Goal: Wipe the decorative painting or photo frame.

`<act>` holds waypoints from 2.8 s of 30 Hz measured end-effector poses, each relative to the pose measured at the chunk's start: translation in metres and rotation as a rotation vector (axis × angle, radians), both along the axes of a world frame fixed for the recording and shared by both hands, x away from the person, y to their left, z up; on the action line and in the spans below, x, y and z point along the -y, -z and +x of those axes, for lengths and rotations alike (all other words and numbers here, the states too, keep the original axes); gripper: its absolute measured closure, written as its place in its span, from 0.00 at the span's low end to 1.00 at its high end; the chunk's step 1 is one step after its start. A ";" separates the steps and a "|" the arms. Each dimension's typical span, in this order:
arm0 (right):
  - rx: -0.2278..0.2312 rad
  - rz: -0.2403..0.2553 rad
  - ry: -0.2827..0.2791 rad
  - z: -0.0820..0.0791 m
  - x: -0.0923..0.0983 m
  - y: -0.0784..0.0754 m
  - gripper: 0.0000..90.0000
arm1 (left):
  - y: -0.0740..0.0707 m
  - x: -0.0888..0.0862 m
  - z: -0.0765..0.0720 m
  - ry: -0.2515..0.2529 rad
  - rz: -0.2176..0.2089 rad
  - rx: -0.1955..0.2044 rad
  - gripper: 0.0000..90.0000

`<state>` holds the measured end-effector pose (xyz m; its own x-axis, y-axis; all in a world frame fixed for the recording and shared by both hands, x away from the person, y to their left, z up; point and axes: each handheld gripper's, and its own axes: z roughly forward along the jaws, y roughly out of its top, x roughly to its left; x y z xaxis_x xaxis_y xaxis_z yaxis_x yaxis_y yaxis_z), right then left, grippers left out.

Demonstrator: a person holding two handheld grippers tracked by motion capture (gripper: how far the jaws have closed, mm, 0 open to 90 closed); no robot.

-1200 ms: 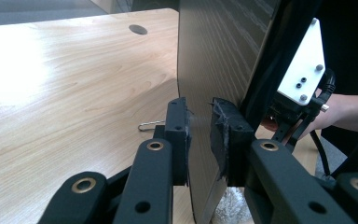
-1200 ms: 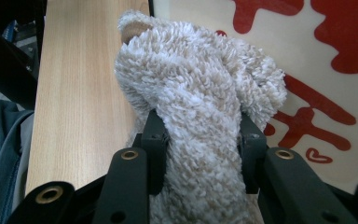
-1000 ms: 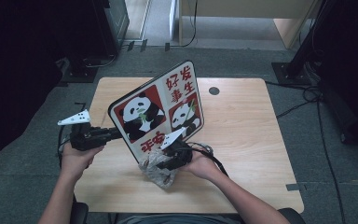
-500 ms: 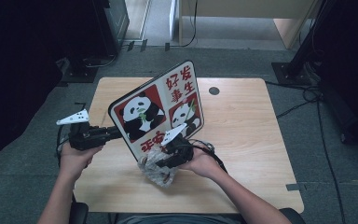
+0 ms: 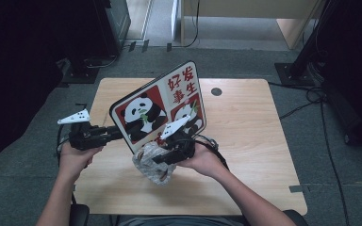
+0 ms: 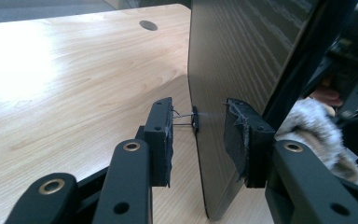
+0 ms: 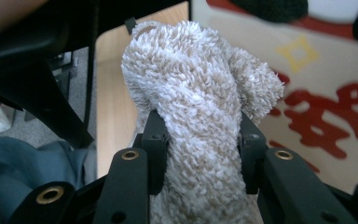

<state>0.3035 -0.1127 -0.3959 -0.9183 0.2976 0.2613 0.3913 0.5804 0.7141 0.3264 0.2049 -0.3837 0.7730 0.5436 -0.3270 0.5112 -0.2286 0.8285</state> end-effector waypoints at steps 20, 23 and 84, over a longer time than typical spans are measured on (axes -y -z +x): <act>0.052 0.066 -0.050 -0.001 -0.032 -0.060 0.72 | 0.006 -0.022 0.009 -0.043 -0.018 -0.027 0.67; 0.056 0.071 -0.055 0.000 -0.038 -0.069 0.72 | 0.006 -0.025 0.009 -0.047 -0.028 -0.041 0.66; 0.105 0.114 -0.056 0.022 -0.119 -0.140 0.72 | 0.007 -0.056 -0.009 -0.127 -0.057 -0.023 0.65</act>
<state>0.3252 0.0059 -0.2558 -0.9566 0.2186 0.1926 0.2804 0.5122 0.8118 0.3172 0.2611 -0.3907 0.6910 0.6167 -0.3770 0.5519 -0.1134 0.8262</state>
